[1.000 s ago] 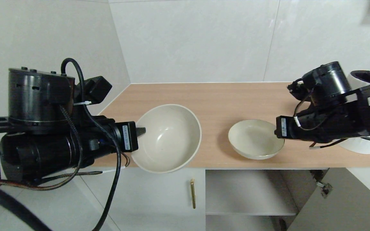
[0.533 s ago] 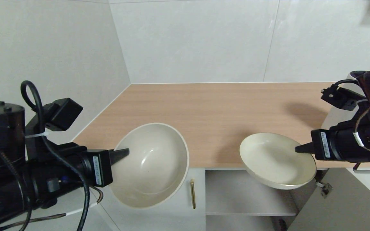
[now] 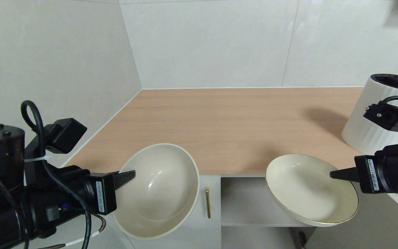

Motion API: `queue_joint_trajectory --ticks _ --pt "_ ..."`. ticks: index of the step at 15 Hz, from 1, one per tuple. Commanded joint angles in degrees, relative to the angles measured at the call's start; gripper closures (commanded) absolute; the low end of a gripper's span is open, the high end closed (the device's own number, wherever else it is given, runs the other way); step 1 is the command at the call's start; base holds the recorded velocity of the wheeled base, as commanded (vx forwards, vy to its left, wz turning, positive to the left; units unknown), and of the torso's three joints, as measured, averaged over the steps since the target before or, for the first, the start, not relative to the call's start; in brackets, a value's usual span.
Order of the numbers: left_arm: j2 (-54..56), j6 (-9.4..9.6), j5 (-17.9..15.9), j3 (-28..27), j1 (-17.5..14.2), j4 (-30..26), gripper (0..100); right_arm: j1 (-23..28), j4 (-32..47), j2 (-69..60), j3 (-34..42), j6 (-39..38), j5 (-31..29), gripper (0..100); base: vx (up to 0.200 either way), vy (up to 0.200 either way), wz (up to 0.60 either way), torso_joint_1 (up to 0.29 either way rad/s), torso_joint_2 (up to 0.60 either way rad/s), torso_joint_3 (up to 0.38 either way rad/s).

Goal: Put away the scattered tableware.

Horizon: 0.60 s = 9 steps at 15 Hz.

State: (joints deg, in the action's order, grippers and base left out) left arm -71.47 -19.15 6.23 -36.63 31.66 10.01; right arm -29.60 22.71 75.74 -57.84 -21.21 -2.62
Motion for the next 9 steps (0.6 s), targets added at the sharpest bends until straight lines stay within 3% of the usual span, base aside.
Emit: queue_joint_trajectory --ticks 1,5,9 --pt "-0.3 -0.10 0.0 0.0 0.0 0.0 100 0.0 0.0 -0.3 0.5 0.0 0.0 100 -0.200 0.000 0.00 -0.002 -0.01 0.002" --pt "-0.3 -0.01 -0.1 0.0 0.0 -0.2 100 0.0 0.0 -0.3 0.6 0.1 0.0 100 -0.200 0.000 0.00 -0.003 0.00 0.004" --pt "-0.2 -0.01 -2.4 0.6 0.0 -0.2 100 0.0 -0.2 0.8 0.5 0.1 -0.1 100 0.000 0.000 0.00 0.000 0.00 0.000"
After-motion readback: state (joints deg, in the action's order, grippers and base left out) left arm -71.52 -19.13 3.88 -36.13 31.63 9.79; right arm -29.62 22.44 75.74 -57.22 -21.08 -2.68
